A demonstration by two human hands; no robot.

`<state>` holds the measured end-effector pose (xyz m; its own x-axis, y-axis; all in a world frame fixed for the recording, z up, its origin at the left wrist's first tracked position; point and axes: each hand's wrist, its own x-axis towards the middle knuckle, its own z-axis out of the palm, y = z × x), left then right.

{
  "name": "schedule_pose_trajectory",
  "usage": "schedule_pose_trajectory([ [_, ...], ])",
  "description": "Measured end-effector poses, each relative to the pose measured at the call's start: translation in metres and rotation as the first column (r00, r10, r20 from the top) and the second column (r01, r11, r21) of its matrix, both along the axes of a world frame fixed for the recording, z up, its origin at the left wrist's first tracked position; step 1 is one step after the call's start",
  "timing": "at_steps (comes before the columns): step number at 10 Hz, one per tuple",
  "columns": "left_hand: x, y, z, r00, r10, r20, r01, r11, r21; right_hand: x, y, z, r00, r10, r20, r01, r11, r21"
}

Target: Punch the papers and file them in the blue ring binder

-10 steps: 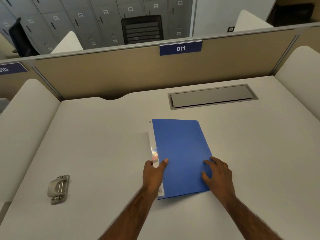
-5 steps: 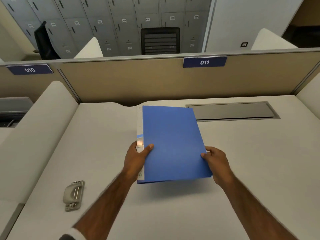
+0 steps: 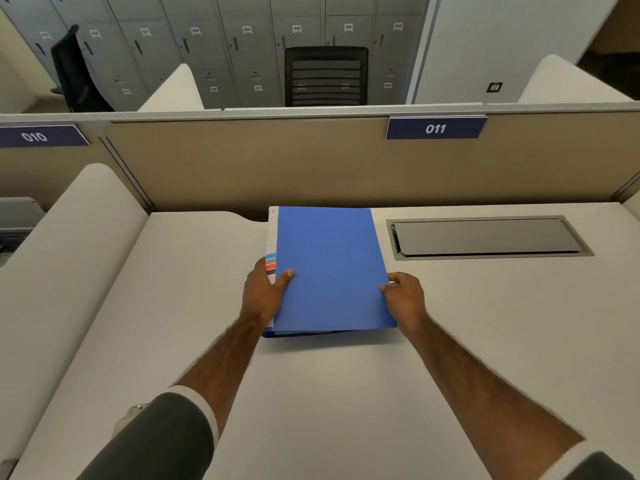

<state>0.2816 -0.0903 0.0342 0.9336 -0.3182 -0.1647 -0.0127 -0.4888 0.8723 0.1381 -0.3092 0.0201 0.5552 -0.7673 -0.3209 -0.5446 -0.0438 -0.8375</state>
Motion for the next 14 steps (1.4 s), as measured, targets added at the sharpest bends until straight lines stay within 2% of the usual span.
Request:
schedule_pose_trajectory([
  [4,0.021,-0.013,-0.037,0.999,0.035,0.024,-0.038,0.985,0.167,0.018,-0.005,-0.029,0.996,0.029,-0.088,-0.033,0.998,-0.048],
  [6,0.019,-0.023,-0.038,0.992,0.017,0.124,-0.054,0.952,0.302,0.021,-0.009,-0.033,0.993,0.023,-0.114,-0.038,0.991,-0.131],
  [8,0.018,-0.029,-0.044,0.972,-0.106,0.209,0.009,0.908,0.419,0.029,-0.010,-0.041,0.988,-0.005,-0.155,-0.030,0.975,-0.219],
  [9,0.014,-0.030,-0.051,0.953,-0.154,0.261,-0.002,0.858,0.514,0.028,-0.005,-0.042,0.965,0.004,-0.262,-0.086,0.949,-0.303],
  [10,0.013,-0.031,-0.054,0.935,-0.193,0.296,-0.009,0.824,0.567,0.024,-0.003,-0.044,0.940,0.046,-0.338,-0.182,0.905,-0.383],
  [11,0.007,-0.032,-0.054,0.902,-0.272,0.335,-0.003,0.772,0.636,0.015,0.001,-0.047,0.929,0.081,-0.361,-0.245,0.866,-0.436],
  [12,0.009,-0.033,-0.041,0.856,-0.341,0.387,0.007,0.758,0.652,0.011,0.002,-0.039,0.932,0.111,-0.346,-0.278,0.831,-0.482],
  [13,0.024,-0.041,0.003,0.761,-0.354,0.544,-0.051,0.803,0.594,0.014,-0.011,-0.005,0.953,0.141,-0.266,-0.293,0.642,-0.709],
  [14,0.038,-0.044,0.041,0.702,-0.332,0.630,-0.089,0.837,0.540,0.019,-0.026,0.029,0.961,0.162,-0.223,-0.273,0.461,-0.844],
])
